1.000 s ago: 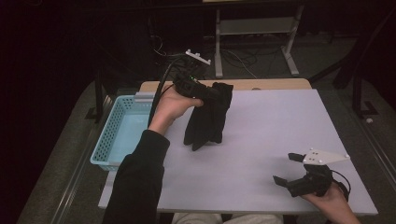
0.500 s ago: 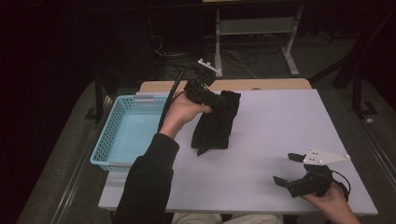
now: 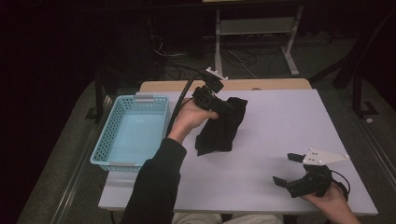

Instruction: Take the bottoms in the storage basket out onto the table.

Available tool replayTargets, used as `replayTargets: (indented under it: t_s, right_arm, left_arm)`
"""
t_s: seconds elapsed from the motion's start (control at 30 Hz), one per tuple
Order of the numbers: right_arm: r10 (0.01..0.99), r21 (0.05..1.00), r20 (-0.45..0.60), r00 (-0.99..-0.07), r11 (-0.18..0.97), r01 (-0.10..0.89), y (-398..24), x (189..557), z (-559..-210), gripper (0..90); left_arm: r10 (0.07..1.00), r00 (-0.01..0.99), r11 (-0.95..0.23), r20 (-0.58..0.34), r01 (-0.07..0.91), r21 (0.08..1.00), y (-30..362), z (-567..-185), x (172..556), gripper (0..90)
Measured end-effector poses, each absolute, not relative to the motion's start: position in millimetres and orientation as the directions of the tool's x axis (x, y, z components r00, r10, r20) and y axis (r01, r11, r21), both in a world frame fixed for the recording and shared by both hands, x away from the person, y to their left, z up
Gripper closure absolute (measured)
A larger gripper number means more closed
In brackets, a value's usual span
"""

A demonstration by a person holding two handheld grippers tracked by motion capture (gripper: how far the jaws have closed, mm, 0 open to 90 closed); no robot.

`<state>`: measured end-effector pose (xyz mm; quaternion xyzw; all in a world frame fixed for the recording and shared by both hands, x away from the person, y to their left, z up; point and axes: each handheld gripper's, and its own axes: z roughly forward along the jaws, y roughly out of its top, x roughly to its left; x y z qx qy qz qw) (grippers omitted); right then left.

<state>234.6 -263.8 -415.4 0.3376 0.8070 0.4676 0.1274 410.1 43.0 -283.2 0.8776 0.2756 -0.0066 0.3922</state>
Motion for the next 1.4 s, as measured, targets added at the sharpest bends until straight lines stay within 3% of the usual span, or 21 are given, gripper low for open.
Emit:
replayTargets:
  t_s: [1.4]
  right_arm:
    - [0.655, 0.847, 0.120, -0.746, 0.324, 0.421, -263.3, 235.9, -414.8, 0.0]
  left_arm:
    - [0.395, 0.862, -0.589, -0.317, 0.502, 0.633, -18.0, -358.8, 407.7, 80.4]
